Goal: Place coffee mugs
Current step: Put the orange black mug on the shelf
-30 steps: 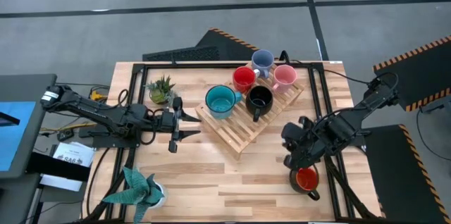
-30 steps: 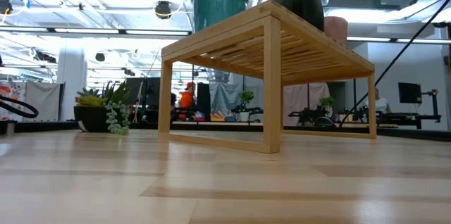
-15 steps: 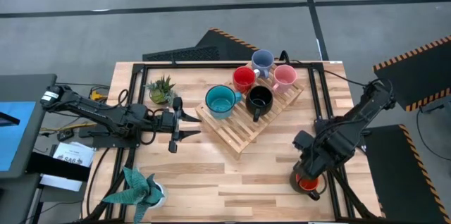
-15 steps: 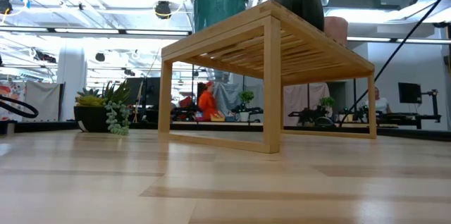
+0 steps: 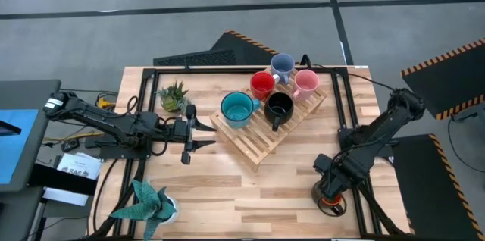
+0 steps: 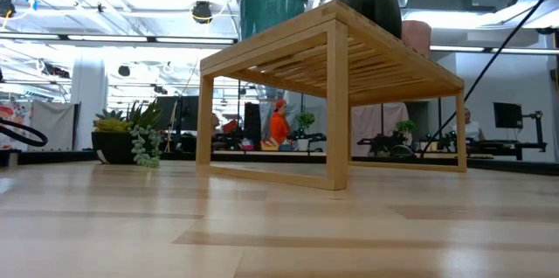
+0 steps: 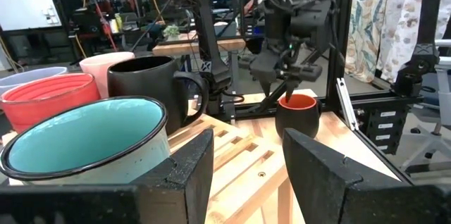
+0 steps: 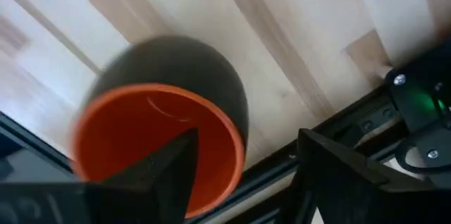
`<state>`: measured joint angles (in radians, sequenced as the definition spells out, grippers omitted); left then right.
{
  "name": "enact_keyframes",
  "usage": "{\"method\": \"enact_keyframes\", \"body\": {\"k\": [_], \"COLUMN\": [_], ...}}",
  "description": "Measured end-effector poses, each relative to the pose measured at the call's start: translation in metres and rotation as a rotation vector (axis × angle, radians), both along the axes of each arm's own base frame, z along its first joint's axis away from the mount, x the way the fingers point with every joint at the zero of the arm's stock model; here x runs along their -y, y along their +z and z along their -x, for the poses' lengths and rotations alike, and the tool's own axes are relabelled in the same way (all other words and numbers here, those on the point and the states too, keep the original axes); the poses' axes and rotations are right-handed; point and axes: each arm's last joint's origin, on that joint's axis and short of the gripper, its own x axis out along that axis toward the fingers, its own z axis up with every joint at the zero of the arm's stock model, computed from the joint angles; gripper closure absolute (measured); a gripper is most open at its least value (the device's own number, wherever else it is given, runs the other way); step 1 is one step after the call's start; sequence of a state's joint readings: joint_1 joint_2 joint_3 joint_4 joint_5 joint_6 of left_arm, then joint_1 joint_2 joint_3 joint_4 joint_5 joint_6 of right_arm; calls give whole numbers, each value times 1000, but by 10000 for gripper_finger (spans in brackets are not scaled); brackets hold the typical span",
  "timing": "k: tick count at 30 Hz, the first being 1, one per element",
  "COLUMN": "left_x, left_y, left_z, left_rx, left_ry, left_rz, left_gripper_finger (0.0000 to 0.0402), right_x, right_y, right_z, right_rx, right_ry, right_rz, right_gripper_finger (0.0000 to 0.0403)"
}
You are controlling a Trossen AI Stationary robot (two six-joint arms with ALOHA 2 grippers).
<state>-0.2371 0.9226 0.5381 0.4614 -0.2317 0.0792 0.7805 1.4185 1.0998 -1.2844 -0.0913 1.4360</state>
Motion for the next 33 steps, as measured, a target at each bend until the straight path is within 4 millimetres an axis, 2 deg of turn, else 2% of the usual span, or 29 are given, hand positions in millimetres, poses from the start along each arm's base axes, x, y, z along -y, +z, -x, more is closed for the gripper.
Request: {"method": "enact_keyframes", "body": {"k": [4, 11, 14, 18, 22, 23, 28, 33], "left_x": [0, 0, 0, 0, 0, 0, 0, 0], "left_y": [0, 0, 0, 0, 0, 0, 0, 0], "left_z": [0, 0, 0, 0, 0, 0, 0, 0], "left_rx": [0, 0, 0, 0, 1, 1, 1, 4], "left_ry": [0, 0, 0, 0, 0, 0, 0, 0], "left_rz": [0, 0, 0, 0, 0, 0, 0, 1], "left_gripper_finger": [245, 245, 245, 245, 245, 245, 245, 245], "right_x": [-2, 1, 2, 0, -3, -4, -10, -9], "right_y": [-17, -35, -43, -48, -48, -47, -29, 12], "right_z": [2, 5, 6, 6, 3, -1, -26, -58], "right_rx": [-20, -24, -25, -50, -23, -1, 168, 394], "right_ry": [17, 34, 36, 83, 123, 155, 184, 217], "right_rz": [-44, -43, -52, -128, -182, -208, -347, -410], "right_gripper_finger": [133, 133, 145, 204, 331, 359, 360, 360]}}
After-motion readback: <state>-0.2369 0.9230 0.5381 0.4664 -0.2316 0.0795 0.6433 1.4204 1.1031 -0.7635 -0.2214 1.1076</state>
